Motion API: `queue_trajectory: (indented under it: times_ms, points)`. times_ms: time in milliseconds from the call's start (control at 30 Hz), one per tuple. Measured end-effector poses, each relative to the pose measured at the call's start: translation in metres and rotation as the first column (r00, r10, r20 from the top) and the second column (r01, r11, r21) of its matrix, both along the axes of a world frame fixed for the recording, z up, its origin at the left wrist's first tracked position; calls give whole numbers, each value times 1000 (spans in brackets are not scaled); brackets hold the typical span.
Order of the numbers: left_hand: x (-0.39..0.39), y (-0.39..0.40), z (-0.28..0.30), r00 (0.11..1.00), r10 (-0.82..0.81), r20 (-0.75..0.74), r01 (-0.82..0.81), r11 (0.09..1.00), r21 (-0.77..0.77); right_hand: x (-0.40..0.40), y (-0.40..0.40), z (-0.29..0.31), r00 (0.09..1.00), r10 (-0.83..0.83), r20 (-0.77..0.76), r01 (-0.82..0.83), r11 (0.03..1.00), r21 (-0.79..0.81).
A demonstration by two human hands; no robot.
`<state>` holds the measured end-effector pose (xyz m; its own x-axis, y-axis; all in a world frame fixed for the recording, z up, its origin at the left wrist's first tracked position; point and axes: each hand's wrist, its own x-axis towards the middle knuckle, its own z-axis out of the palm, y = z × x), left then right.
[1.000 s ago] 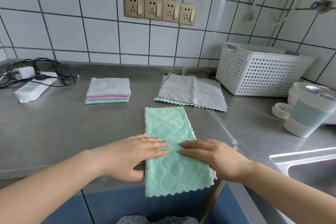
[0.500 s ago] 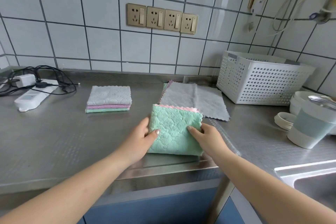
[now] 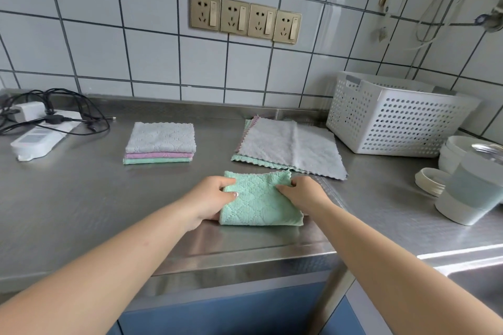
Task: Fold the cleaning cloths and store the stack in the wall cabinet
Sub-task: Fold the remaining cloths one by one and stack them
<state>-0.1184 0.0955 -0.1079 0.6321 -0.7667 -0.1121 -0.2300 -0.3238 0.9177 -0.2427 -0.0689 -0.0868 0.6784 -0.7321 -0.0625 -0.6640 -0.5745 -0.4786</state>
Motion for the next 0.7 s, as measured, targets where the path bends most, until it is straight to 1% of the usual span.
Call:
queue_trajectory:
  times_ms: [100, 133, 167, 200, 233, 267, 300, 367, 400, 433, 500, 567, 633, 700]
  points:
    - [1, 4, 7, 966, -12, -257, -4, 998, -62, 1, -3, 0, 1000, -4, 6, 4, 999, 46]
    - [2, 6, 10, 959, -19, -282, -4, 997, -81, 0, -5, -1, 998, -31, 49, 26, 993, 112]
    - [1, 10, 13, 975, -13, -224, -4, 997, -75, -3, -8, -3, 990, -83, 117, 58, 977, 203]
    - [1, 13, 17, 997, 5, -73, -8, 999, -41, -5, -10, -2, 971, -141, 193, 86, 959, 272]
    - [0, 15, 19, 992, 16, 124, -16, 1000, -3, -8, -11, -2, 954, -169, 248, 99, 957, 272]
    - [-2, 16, 21, 950, 16, 311, -21, 1000, 12, -11, -11, -1, 954, -143, 263, 94, 977, 191]
    - [-4, 16, 23, 895, 4, 447, -12, 1000, 15, -12, -7, 0, 965, -75, 251, 60, 996, 69]
    - [-11, 8, 23, 795, -71, 603, 43, 997, 60, -9, 9, 4, 971, 98, 216, -67, 987, -148]
    - [-16, 2, 22, 748, -115, 654, 57, 992, 109, -4, 20, 5, 968, 185, 172, -144, 964, -226]
    - [-20, -4, 20, 713, -147, 686, 52, 986, 158, 1, 31, 4, 962, 256, 97, -220, 934, -281]
    - [-23, -15, 15, 688, -180, 702, 14, 972, 236, 11, 45, -5, 945, 319, -71, -324, 884, -338]
    - [-23, -19, 7, 692, -225, 686, -8, 948, 319, 14, 47, -15, 933, 314, -176, -355, 884, -305]
    - [-19, -19, -2, 679, -277, 680, -18, 919, 393, 12, 40, -22, 931, 289, -223, -339, 912, -231]
    - [-13, -16, -6, 661, -296, 690, -22, 911, 412, 9, 33, -25, 929, 259, -264, -317, 925, -208]
